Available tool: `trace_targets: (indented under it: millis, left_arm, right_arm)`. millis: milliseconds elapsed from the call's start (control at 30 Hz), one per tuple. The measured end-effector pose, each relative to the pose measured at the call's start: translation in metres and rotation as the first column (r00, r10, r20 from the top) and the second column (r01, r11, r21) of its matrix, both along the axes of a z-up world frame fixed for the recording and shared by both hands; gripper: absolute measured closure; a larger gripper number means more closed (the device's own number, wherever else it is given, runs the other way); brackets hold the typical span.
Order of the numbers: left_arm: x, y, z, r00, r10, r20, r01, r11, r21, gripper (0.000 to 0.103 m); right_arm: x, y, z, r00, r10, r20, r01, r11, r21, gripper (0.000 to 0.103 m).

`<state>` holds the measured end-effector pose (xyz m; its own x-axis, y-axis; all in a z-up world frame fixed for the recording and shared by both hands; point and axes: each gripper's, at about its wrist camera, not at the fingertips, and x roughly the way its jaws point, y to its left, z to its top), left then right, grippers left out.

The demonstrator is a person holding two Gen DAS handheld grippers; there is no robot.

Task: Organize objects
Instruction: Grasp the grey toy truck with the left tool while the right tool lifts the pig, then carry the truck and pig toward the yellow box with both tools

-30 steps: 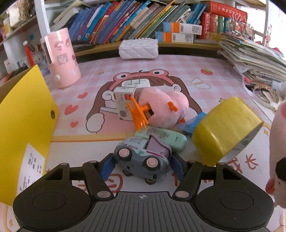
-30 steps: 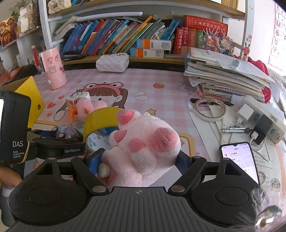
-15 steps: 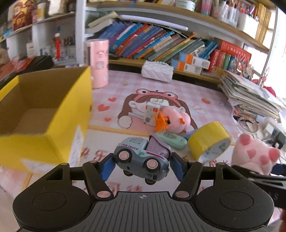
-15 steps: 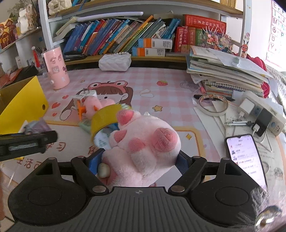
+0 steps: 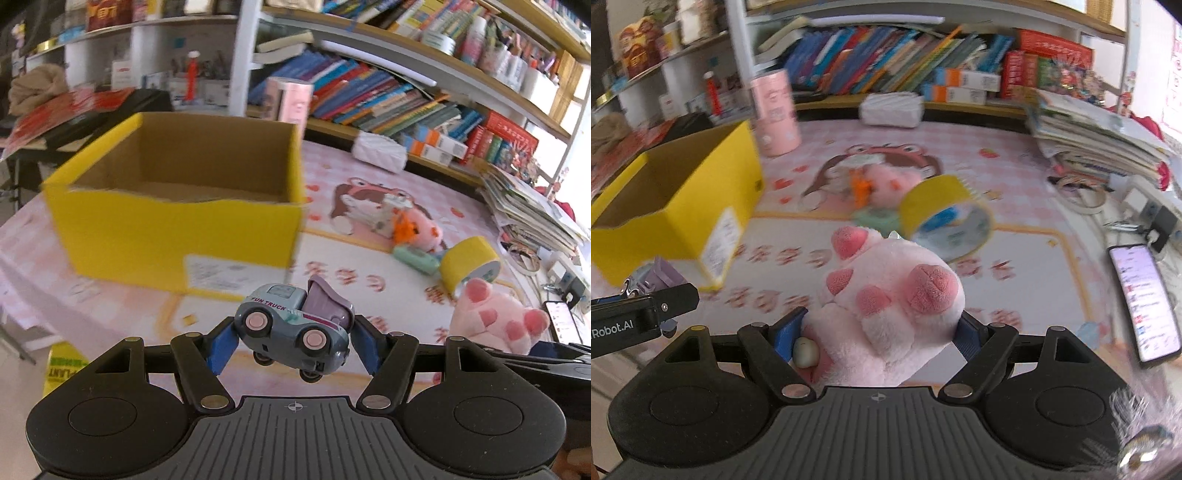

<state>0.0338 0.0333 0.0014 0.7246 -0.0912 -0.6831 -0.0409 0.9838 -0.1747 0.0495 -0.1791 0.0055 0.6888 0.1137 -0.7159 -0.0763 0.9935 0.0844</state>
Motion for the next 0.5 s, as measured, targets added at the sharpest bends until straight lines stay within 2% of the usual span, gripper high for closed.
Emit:
trace_targets:
  millis: [200,500]
  left_arm:
    - [-0.025,0.04,0.001,0.999,0.03,-0.01,-0.03,0.999,0.013,0.037]
    - [-0.057,0.083,0.004,0.998,0.064,0.003,-0.064,0.998,0.022,0.037]
  right_arm:
    - [-0.018,0.048,-0.004,0.997,0.062,-0.041,-0.061,0.998,0.023,0.023]
    - [-0.047,0.102,-0.005,0.992,0.117,-0.051,-0.115,0.993,0.035,0.023]
